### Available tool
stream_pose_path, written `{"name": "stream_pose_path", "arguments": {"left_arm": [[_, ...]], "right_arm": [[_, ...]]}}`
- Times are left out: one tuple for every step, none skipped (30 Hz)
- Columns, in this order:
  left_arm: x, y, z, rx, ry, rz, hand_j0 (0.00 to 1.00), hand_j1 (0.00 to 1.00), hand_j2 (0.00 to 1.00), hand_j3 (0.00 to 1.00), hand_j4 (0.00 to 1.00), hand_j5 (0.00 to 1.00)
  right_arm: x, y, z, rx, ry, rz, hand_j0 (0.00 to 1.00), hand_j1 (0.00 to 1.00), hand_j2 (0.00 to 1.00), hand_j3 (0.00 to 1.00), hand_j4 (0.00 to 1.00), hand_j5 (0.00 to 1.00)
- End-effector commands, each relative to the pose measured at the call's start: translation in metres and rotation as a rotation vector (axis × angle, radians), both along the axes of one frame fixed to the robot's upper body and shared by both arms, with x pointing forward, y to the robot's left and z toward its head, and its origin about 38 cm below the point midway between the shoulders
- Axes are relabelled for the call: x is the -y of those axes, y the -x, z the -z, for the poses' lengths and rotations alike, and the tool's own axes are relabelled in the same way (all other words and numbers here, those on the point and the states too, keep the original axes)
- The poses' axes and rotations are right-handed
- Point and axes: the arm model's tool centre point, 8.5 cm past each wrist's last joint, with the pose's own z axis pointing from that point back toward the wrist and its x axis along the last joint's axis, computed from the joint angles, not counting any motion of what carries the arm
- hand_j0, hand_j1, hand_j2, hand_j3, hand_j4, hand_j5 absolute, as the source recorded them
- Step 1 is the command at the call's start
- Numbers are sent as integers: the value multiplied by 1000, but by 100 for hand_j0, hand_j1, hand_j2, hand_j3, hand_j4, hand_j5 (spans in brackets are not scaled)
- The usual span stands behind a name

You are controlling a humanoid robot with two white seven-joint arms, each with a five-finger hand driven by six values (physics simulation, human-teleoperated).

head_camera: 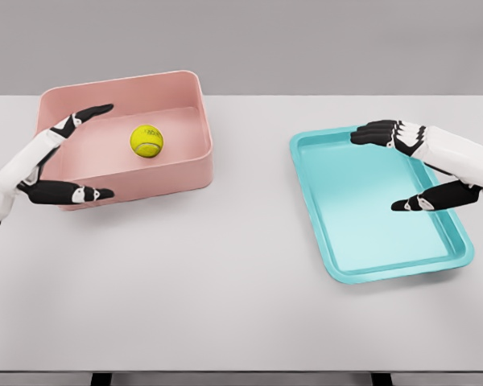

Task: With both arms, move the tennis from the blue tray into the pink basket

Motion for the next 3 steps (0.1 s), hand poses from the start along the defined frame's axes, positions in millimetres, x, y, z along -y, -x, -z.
{"name": "stream_pose_path", "arguments": {"left_arm": [[-4,0,-4,8,5,-11,100,100,100,100,100,100],[-5,0,-4,8,4,-12,100,100,100,100,100,100],[-5,0,-4,8,4,-12,100,100,100,100,100,100]], "right_arm": [[0,0,0,-6,-7,0,100,100,100,100,100,100],[0,0,0,-6,-7,0,100,100,100,100,100,100],[0,0,0,-6,-7,0,100,100,100,100,100,100]]}}
